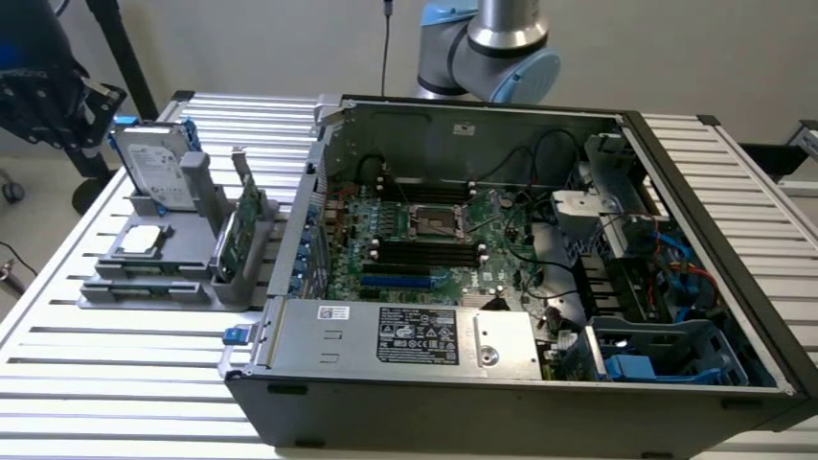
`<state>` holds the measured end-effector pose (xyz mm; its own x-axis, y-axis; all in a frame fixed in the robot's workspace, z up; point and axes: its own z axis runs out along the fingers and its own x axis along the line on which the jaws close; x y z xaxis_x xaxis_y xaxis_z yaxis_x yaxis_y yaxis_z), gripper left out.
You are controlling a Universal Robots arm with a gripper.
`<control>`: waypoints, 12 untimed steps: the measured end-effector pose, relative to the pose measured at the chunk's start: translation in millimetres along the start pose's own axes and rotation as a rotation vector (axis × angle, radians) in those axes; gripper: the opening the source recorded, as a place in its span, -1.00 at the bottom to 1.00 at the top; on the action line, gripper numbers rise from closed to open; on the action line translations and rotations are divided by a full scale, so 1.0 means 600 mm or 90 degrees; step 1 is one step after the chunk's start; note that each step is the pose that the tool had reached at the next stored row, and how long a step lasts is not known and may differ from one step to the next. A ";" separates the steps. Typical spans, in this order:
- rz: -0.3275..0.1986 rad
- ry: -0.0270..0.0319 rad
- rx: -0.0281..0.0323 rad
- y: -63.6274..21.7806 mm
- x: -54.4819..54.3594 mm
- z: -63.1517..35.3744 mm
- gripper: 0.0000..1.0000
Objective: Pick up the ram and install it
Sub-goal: 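Reach for the ram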
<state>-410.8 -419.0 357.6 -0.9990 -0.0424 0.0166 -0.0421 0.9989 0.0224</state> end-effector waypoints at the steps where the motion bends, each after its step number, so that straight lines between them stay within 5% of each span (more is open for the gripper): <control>1: -0.003 0.0001 0.0001 -0.001 -0.001 0.001 -0.79; 12: -0.023 0.0006 0.0005 -0.014 -0.007 0.015 -0.79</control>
<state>-406.2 -426.9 348.1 -0.9967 -0.0791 0.0168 -0.0787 0.9966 0.0223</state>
